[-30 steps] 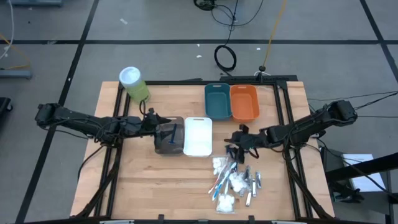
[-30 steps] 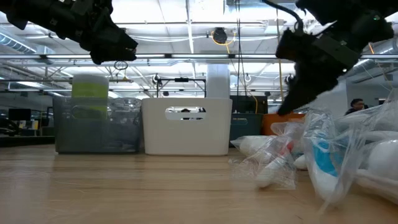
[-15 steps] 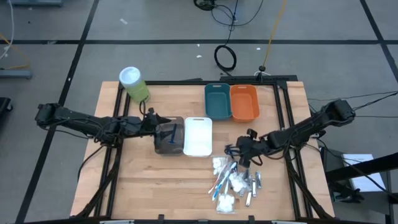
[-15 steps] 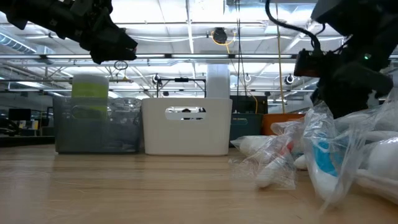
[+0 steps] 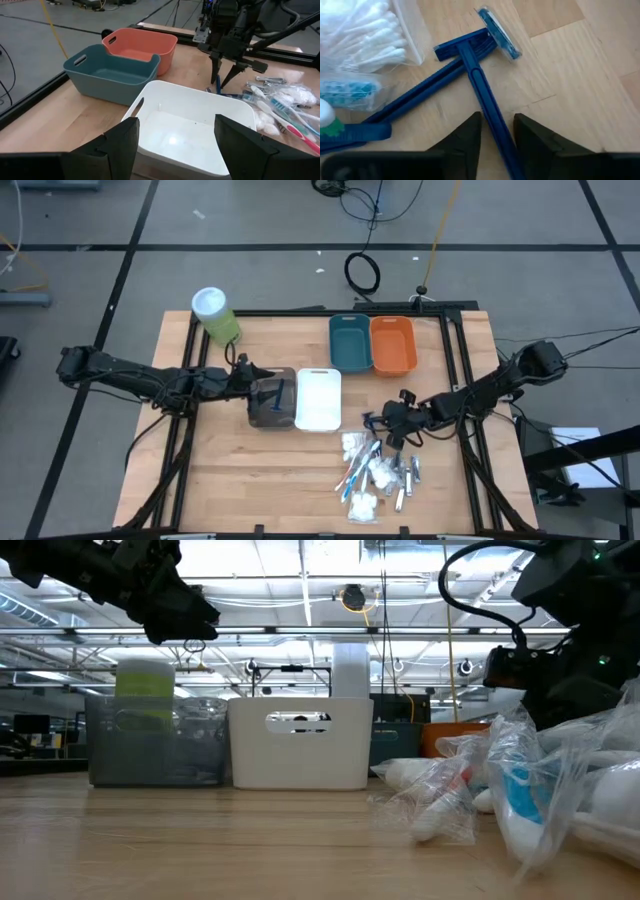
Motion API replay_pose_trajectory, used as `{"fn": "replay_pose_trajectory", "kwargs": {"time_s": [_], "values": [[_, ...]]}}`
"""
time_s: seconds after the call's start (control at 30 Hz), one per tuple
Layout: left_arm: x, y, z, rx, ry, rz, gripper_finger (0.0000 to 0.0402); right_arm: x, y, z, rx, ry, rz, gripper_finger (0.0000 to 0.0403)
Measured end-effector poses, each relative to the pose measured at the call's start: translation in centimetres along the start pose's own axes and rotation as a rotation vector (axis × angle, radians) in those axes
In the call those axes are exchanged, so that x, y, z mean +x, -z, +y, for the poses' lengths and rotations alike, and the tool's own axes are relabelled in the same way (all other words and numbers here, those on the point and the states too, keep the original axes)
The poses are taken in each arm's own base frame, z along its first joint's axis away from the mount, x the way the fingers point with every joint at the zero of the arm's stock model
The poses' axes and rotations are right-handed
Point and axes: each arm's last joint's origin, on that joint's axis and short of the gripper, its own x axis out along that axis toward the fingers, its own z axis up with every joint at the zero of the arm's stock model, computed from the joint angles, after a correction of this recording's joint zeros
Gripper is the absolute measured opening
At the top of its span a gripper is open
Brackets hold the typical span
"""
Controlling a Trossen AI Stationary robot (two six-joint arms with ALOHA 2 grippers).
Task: Pick & Place Travel size toiletries
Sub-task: Put the blue razor into the black bin
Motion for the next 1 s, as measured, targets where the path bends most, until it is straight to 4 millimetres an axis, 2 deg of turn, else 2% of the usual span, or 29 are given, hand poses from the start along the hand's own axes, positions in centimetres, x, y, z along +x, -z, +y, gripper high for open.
{"fn": "replay_pose_trajectory", "kwargs": {"time_s": [0.23, 0.5, 0.6, 1.0], "values": [[0.0, 0.0, 0.0, -0.011, 0.0, 0.0, 0.0255, 0.0, 0.1, 0.0, -0.022, -0.022, 0.02, 0.0023], [0.0, 0.0, 0.0, -0.025, 0.0, 0.0, 0.0255, -0.1, -0.2, 0.2, -0.018, -0.061, -0.011, 0.0033], [0.0, 0.0, 0.0, -0.026, 0.0, 0.0, 0.0255, -0.3, -0.6, 0.4, -0.04, -0.083, -0.051, 0.0024], [0.0, 0.0, 0.0, -0.04, 0.0, 0.0, 0.0255, -3.1, -2.4, 0.3, -0.073, -0.109, -0.261, 0.0022]]}}
